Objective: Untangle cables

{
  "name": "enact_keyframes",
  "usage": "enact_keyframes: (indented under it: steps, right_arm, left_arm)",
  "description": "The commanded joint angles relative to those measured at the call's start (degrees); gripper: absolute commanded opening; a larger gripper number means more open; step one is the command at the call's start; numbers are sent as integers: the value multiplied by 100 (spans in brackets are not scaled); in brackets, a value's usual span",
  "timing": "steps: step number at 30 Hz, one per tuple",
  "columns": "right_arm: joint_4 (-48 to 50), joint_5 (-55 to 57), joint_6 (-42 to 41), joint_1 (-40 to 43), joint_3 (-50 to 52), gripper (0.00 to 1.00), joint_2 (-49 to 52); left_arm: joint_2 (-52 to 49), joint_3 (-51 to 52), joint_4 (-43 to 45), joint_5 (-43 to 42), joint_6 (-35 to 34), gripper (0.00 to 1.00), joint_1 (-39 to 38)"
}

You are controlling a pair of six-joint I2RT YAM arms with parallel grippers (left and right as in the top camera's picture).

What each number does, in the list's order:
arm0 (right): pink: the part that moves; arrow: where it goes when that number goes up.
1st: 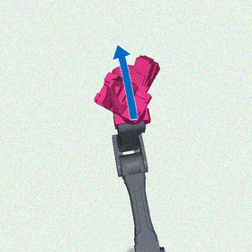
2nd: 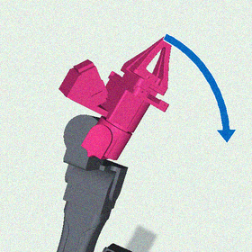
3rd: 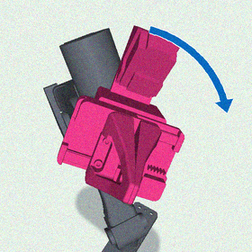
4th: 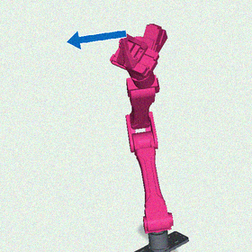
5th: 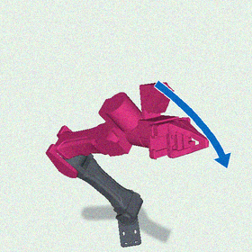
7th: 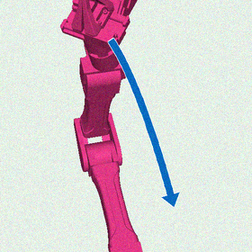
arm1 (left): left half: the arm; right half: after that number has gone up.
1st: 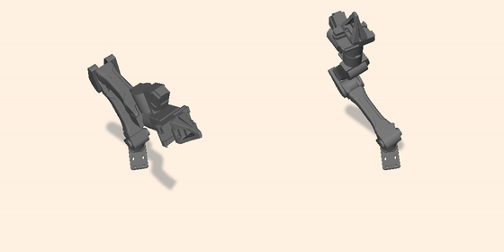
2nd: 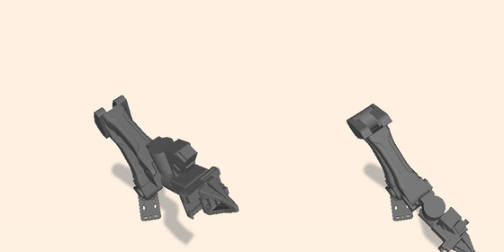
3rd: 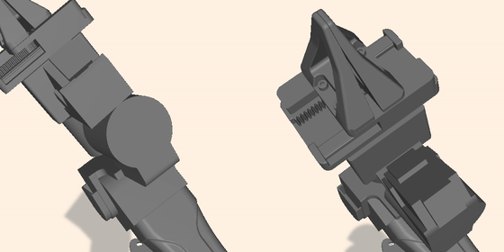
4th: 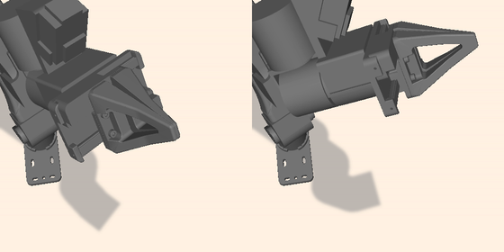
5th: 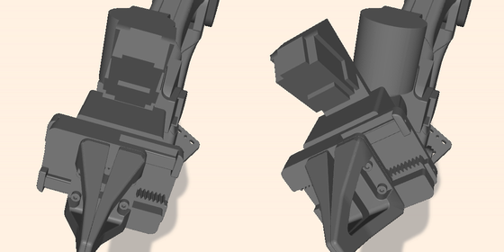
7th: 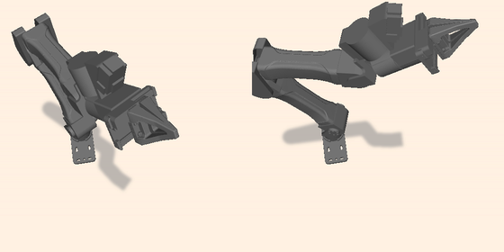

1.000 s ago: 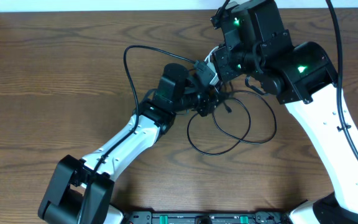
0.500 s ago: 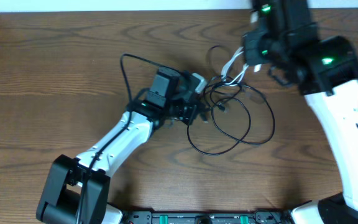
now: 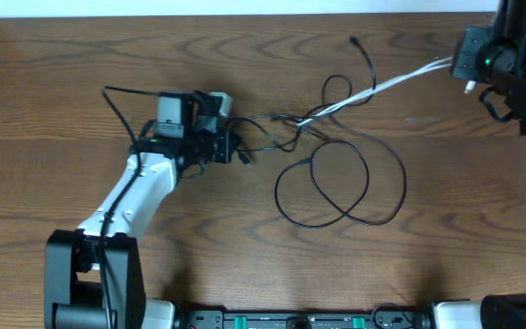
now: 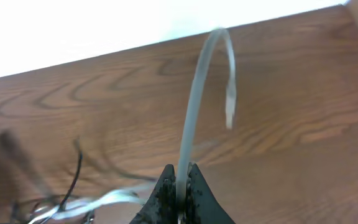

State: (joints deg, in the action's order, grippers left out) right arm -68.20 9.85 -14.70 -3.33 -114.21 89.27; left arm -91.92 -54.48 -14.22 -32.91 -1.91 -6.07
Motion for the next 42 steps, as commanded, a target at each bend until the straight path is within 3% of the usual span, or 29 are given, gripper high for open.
enact_keyframes:
  steps: [1, 14, 19, 22, 26, 29, 32, 39, 42]
  right_arm:
    - [-15, 164, -74, 256, -59, 1, -105]
    - [-306, 286, -505, 1506, -59, 1, -105]
    - [-334, -903, -487, 1582, -59, 1, -103]
    - [-269, -2020, -179, 1462, -57, 14, -85]
    - [-177, -2981, 321, 1093, -50, 51, -61]
    - [-177, -3034, 728, 658, -50, 72, -35]
    - [-166, -2916, 1078, 291, -50, 83, 26]
    - [-190, -2068, 1117, -136, -50, 99, 387]
    - [-249, -2072, 1115, -170, -46, 99, 704]
  left_arm:
    - [26, -7, -98, 59, -334, 8, 348]
    - [48, -7, -334, -4, -962, 8, 2179]
    - [63, -7, -278, -1488, -903, 8, 2498]
    - [63, -7, -31, -2730, -822, 8, 2363]
    - [63, -9, 542, -4164, -826, 8, 1930]
    - [74, -9, 1073, -5056, -833, 7, 1491]
    - [101, -9, 1681, -5731, -905, 7, 1056]
    - [667, -9, 3558, -5724, -2660, 8, 365]
    - [1119, -9, 4857, -5724, -3639, 9, 315]
